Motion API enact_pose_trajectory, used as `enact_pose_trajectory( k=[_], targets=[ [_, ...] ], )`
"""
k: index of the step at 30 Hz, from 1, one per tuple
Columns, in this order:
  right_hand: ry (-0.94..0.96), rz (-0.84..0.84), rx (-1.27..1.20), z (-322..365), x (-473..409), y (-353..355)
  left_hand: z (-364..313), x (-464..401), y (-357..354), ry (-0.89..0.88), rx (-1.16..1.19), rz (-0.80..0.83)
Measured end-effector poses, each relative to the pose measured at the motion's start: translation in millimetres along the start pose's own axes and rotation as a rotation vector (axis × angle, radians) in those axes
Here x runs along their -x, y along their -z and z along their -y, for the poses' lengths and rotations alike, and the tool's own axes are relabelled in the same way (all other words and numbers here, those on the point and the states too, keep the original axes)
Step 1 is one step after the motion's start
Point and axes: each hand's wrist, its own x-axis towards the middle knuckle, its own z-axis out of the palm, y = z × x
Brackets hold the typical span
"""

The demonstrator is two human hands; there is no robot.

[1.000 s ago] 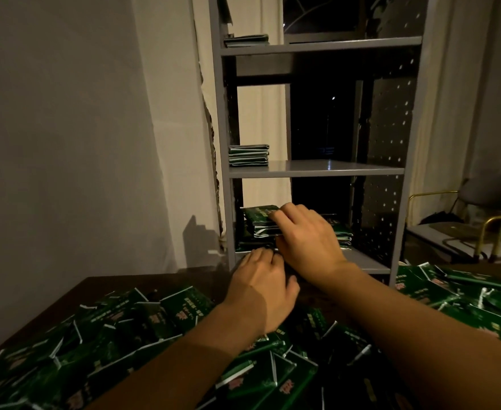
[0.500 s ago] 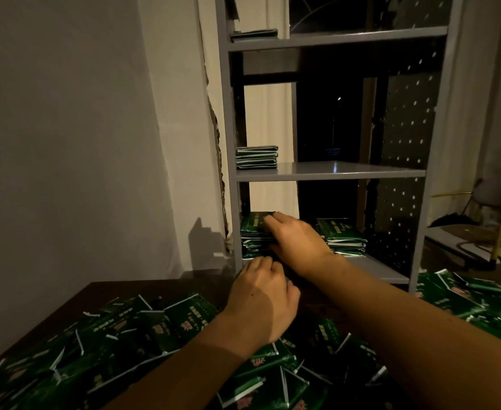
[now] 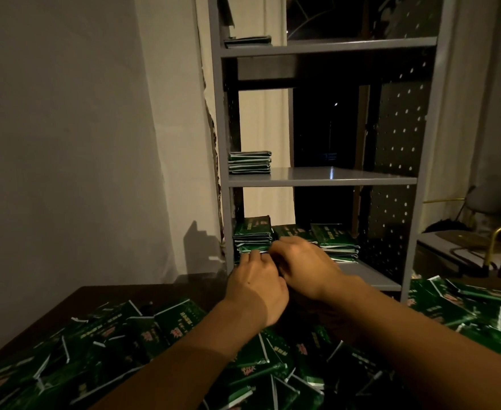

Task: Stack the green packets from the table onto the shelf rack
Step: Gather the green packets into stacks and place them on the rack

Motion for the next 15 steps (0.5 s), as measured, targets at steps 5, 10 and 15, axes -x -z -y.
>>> enact_pose_trajectory(
  k=[5,10,15],
  targets=[
    [-0.061,0.032,-0.086,-3.0,-12.3,-5.2,0.7,-10.7,-2.5,0.013,-0.007,-0.007],
    [-0.099,0.057,-0.108,-4.6,-10.2,-1.1,0.1,-17.3,-5.5,0.023,-0.024,-0.025],
    [-0.137,0.088,-0.124,3.3,11.4,21.6,-3.4,-6.3,1.0,0.033,0.019,-0.025]
  ],
)
